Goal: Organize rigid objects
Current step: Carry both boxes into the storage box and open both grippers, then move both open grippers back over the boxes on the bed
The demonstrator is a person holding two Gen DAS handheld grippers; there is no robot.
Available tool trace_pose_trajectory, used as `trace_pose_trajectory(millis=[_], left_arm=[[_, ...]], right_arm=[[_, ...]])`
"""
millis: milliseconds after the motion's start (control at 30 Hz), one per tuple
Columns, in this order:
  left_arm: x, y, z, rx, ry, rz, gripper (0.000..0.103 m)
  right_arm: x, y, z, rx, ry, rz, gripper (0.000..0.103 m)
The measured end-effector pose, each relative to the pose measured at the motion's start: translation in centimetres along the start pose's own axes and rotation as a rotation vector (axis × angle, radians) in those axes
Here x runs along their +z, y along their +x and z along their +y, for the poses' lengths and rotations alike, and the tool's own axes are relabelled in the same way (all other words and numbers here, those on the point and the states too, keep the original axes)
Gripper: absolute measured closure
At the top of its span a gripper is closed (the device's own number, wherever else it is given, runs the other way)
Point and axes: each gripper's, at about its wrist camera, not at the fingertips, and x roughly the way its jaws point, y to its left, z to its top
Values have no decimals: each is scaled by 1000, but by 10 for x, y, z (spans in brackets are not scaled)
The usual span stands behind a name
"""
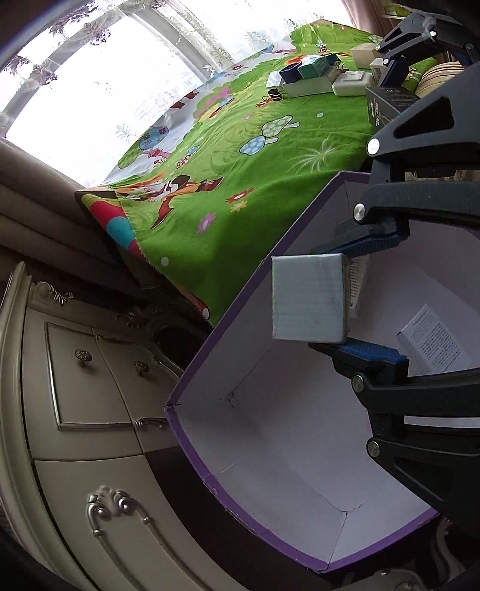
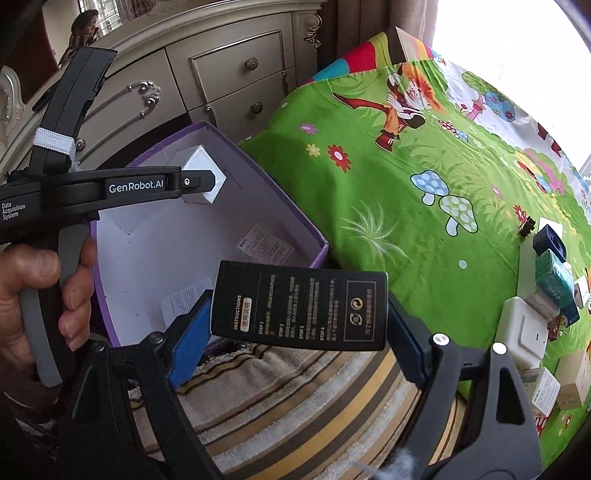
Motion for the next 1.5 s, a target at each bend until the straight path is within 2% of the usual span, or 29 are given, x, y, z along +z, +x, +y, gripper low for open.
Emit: trace_pose_trajectory(millis=[367,500,633,800,933,1000,1133,1233,1367,1500], left_arm=[[-6,5,24,14,-66,30,60],[-6,8,23,23,-72,39,46],[-5,7,13,24,-50,35,37],[-5,4,3,6,-49,18,29],[-5,1,1,-2,-83,-29,24],[-5,-3,-2,21,-74,-59,20],[-5,-9,-12,66,3,-107,20],[-3,-8,-23,73,51,-91,20],[-4,-6,-38,22,61,-59,20],[-8,-2,-65,-13,116,-37,20]], right_arm=[[0,33,40,94,-112,91,14],[-1,34,39,99,-110,100,14],[-1,30,35,103,-90,88,13],[-4,19,22,96,-58,54,11],[-8,12,11,112,-30,35,7],[-10,9,5,126,-8,32,7],[-16,0,-10,125,38,7,7],[-23,-9,-24,98,63,-13,7],[-33,-25,-49,42,120,-46,7],[-46,-45,-80,-24,200,-82,7]])
